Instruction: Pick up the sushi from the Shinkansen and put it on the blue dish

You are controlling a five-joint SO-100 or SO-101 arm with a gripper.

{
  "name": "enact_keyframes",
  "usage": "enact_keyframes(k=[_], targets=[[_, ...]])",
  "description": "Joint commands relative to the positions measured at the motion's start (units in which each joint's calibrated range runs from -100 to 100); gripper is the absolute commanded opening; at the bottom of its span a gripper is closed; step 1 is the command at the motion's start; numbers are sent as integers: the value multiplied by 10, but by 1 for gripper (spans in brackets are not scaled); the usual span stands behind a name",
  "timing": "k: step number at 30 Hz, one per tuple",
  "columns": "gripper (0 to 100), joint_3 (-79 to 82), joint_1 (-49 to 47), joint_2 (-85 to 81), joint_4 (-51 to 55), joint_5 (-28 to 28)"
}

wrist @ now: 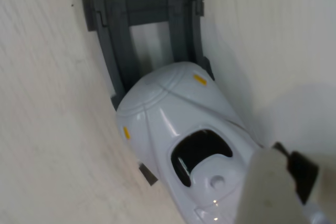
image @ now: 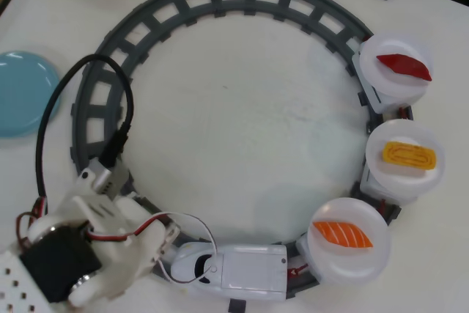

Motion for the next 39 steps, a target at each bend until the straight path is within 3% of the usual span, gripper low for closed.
enact_keyframes(k=[1,25,32,39], targets=[[3,-42,15,30,-15,-2],[3,-33,112,67,-166,9],[16,-32,114,69,-166,23],[18,-37,129,76,-168,25]])
